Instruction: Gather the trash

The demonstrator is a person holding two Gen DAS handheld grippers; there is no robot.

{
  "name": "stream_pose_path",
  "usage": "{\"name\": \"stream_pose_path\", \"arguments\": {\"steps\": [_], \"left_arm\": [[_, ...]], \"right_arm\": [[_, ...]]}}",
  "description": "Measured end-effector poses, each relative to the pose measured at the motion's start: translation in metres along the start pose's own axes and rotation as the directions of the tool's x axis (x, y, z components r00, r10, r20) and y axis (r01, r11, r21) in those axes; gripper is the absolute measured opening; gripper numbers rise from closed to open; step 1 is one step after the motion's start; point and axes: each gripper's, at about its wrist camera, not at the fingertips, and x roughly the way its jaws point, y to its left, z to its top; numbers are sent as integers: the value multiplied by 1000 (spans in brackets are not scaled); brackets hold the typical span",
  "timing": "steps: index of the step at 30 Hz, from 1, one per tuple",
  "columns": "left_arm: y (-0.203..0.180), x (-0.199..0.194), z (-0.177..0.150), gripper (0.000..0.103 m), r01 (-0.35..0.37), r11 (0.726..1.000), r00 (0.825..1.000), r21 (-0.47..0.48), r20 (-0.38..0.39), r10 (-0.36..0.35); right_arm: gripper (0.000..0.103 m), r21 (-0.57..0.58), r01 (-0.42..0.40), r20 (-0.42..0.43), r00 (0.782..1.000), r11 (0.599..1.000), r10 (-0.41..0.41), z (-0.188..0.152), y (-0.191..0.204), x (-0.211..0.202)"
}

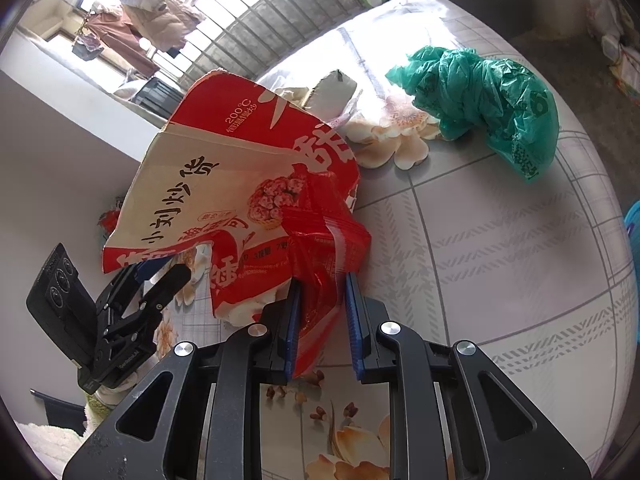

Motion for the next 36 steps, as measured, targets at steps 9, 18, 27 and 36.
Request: {"name": "stream_pose_path", "arguments": {"steps": [9, 18, 27, 36], "left_arm": [[-15, 11, 7, 31, -40, 994, 999, 103, 28, 37], [-38, -14, 10, 7, -34, 997, 998, 70, 50, 31], [-65, -74, 26, 0, 2, 998, 994, 66, 108, -9], [-98, -93, 74, 0, 29, 992, 984, 122, 169, -49]], "right_arm": [[18, 20, -15, 19, 1000, 1000, 15, -2, -4, -3], [18, 48, -61, 63, 996, 997, 58, -15, -10, -28], [18, 63, -153, 173, 975, 986, 141, -38, -28, -80], [18, 129, -220, 304, 937, 967, 172, -59, -67, -125]]}}
